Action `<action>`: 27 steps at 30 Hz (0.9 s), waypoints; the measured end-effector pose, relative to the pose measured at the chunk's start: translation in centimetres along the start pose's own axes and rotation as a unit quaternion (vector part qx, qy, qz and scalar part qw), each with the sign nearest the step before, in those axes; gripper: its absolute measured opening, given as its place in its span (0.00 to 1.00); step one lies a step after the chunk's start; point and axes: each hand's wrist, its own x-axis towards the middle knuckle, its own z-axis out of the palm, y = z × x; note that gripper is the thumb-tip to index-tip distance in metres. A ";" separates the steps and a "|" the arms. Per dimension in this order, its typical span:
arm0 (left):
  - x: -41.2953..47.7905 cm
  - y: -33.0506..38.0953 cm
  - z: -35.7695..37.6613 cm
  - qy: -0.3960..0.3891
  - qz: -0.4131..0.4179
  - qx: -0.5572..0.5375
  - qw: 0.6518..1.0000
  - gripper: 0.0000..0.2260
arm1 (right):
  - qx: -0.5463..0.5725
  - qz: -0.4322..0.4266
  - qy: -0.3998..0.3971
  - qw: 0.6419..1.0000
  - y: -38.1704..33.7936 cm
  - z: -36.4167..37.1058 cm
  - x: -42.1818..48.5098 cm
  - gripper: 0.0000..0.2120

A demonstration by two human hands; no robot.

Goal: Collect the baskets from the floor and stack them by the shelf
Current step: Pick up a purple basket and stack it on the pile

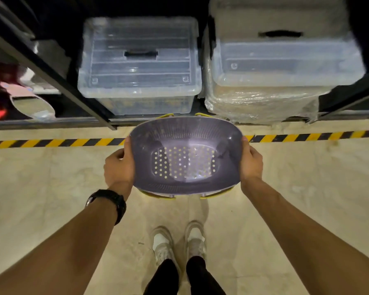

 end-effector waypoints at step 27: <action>-17.2 24.5 -11.3 -0.195 0.160 0.009 0.968 0.39 | -0.011 -0.031 0.162 0.986 -16.6 -25.0 -22.0 0.28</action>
